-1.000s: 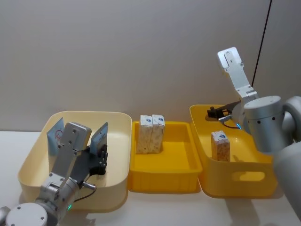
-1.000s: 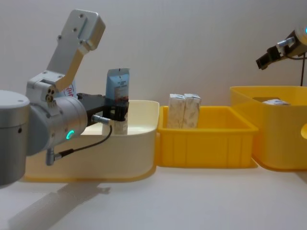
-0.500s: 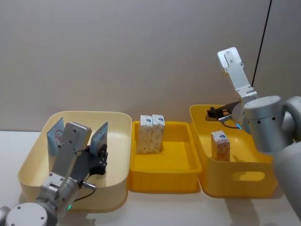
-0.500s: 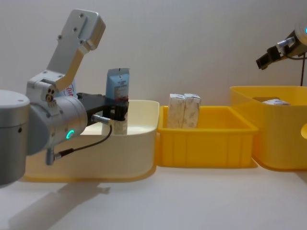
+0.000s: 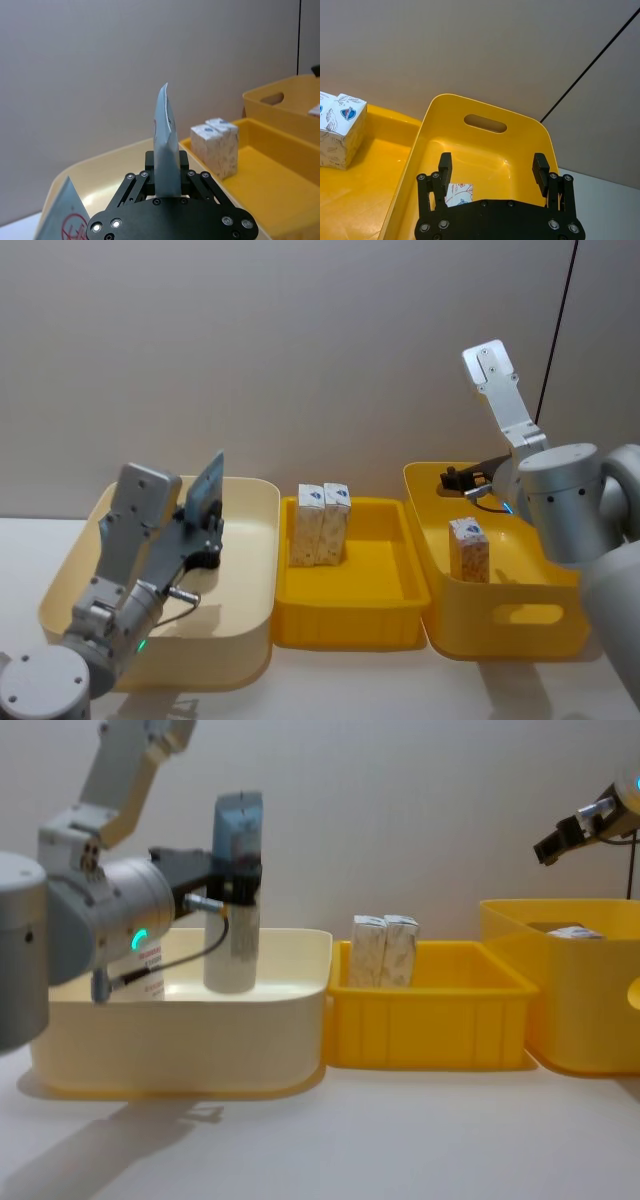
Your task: Bimanual collaborative sorting of washing and personal care products
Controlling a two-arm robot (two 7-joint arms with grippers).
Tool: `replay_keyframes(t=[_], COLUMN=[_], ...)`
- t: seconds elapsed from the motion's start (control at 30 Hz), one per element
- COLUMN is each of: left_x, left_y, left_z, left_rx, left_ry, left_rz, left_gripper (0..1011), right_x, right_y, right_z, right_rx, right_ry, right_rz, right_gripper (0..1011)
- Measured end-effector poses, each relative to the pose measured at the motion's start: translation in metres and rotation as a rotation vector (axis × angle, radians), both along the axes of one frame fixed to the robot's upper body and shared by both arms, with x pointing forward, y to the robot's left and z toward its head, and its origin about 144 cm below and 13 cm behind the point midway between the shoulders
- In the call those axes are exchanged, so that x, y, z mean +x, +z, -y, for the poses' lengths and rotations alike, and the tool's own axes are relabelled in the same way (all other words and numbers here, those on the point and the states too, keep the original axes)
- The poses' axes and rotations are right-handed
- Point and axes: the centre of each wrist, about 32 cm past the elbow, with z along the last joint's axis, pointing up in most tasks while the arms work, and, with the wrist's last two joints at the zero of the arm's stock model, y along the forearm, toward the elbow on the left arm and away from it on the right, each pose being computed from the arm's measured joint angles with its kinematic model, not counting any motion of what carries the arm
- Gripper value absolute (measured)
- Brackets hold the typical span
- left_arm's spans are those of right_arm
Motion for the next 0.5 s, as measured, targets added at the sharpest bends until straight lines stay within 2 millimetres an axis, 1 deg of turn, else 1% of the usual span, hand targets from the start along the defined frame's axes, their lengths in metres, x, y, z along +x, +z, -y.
replay_keyframes(t=[0.13, 0.17, 0.27, 0.5], left_x=[0.001, 0.001, 0.001, 0.005], left_y=[0.013, 0.013, 0.024, 0.041], left_z=[-0.001, -0.001, -0.001, -0.002], left_rx=[-0.027, -0.027, -0.062, -0.142], left_ry=[-0.008, -0.008, -0.026, -0.062], left_rz=[0.061, 0.061, 0.112, 0.195], left_gripper=[248, 248, 248, 248], right_x=[0.000, 0.000, 0.000, 0.000], right_y=[0.000, 0.000, 0.000, -0.001], right_z=[0.000, 0.000, 0.000, -0.001], right_rx=[0.000, 0.000, 0.000, 0.001], right_ry=[0.000, 0.000, 0.000, 0.024], right_rz=[0.000, 0.000, 0.000, 0.007], right_gripper=[1001, 1001, 1001, 1001])
